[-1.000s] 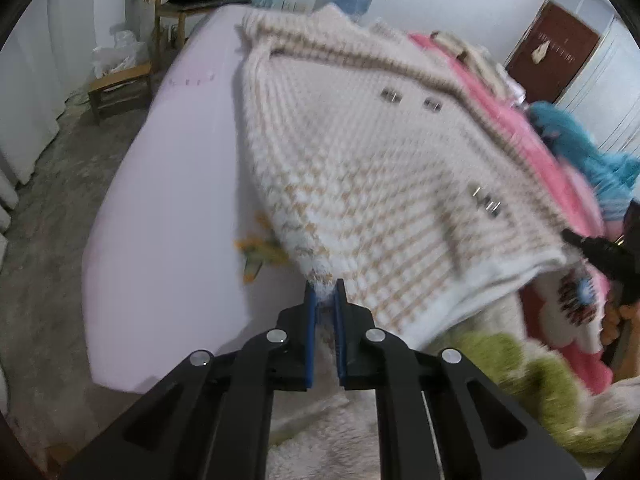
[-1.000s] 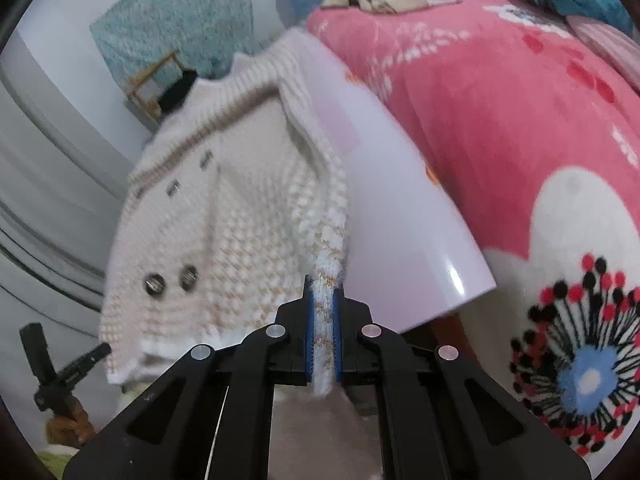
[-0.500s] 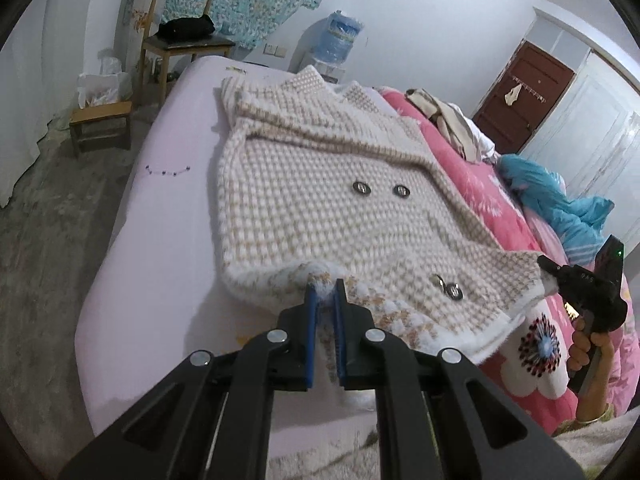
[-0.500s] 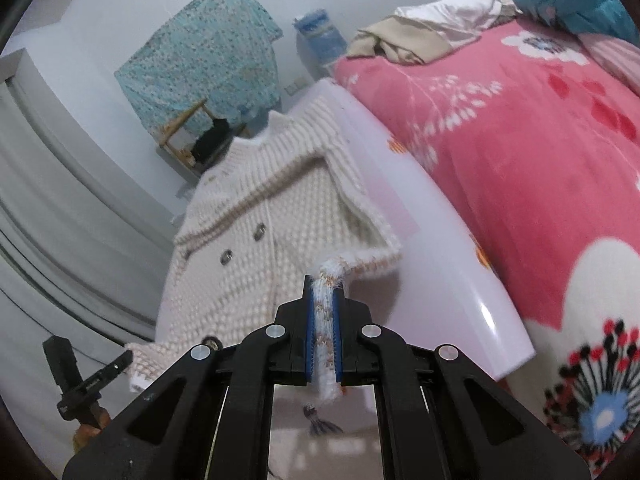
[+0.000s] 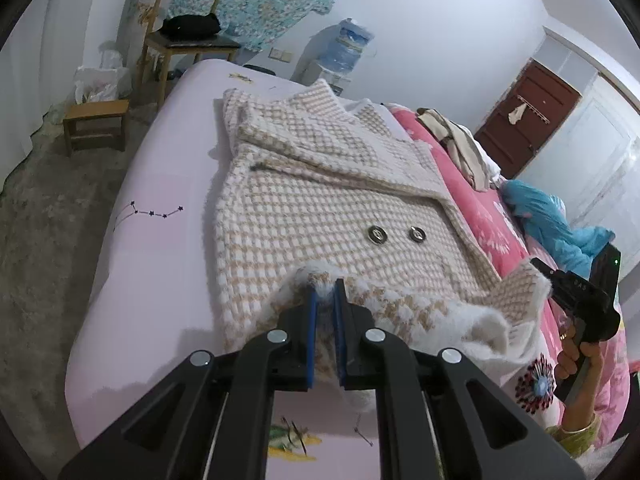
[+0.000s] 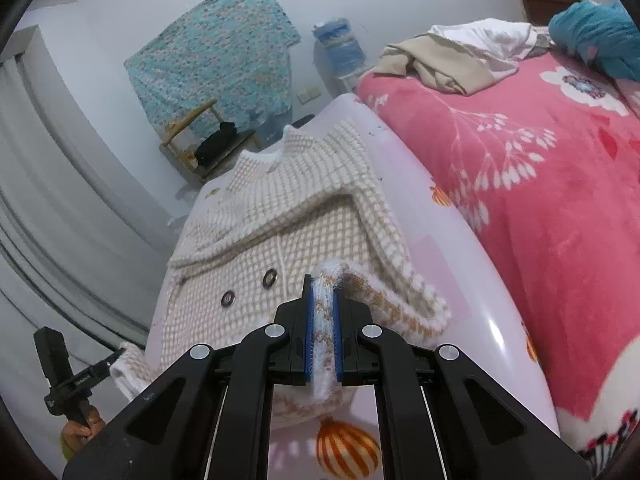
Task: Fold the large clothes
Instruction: 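Lift the hem with both grippers and fold it toward the collar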
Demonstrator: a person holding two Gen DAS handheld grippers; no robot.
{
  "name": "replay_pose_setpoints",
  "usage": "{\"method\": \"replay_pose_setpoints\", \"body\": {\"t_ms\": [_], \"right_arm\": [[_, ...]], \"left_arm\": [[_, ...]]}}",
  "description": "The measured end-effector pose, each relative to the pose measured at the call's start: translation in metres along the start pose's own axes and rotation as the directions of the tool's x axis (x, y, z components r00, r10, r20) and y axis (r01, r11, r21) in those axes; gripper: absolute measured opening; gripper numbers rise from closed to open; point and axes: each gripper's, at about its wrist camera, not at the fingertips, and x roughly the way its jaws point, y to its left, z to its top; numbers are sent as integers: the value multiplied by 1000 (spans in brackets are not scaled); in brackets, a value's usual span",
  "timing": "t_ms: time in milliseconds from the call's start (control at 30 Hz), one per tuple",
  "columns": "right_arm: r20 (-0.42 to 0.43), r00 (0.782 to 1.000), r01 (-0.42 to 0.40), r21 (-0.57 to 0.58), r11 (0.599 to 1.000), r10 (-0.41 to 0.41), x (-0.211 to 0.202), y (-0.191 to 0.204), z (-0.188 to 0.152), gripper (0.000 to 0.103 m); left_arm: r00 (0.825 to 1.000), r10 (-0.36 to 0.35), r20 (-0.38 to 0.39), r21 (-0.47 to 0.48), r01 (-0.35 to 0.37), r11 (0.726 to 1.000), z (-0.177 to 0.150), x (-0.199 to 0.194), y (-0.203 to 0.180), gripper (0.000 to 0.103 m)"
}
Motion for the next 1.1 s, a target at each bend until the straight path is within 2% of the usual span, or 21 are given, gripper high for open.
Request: {"method": "replay_pose_setpoints", "body": {"t_ms": [333,500,600,633,733,800,900,967,1000,1033,1100], "right_arm": [[-25,1000,1,30,1000,-1,40,-11,17,7],[-46,999,18,46,999,-16,59,-19,18,8],[-60,998,26,45,999,-23,68,-23,19,8],[-65,998,28,46,999,-25,70,-25,19,8],[-80,996,36,38,999,-33,78,-27,20,8],[-95,995,33,37,999,-30,84,-29,21,9],[-104,995,10,45,999,-5,86,-32,21,18],[-89,996,-22,63,998,27,79,-33,21,33],[-76,997,-27,64,998,32,75,-33,21,49],[-56,998,-34,61,998,38,68,-32,20,58],[-7,1000,1,30,1000,-1,50,-30,20,68]], "left_arm": [[999,29,-24,-66,-30,997,17,28,22,11],[999,-1,-40,-119,-4,993,21,32,31,12],[998,-17,-56,-136,9,991,23,32,34,16],[998,-19,-54,-142,11,990,24,31,35,19],[998,56,-13,-141,-57,988,28,23,37,55],[998,65,16,-154,-62,986,29,14,42,55],[998,66,21,-179,-61,982,27,6,48,55],[998,67,17,-174,-63,983,20,0,47,55],[998,67,15,-167,-63,984,17,-2,45,55],[998,66,12,-157,-63,986,13,-5,43,55],[998,58,3,-136,-57,989,3,-10,37,55]]}}
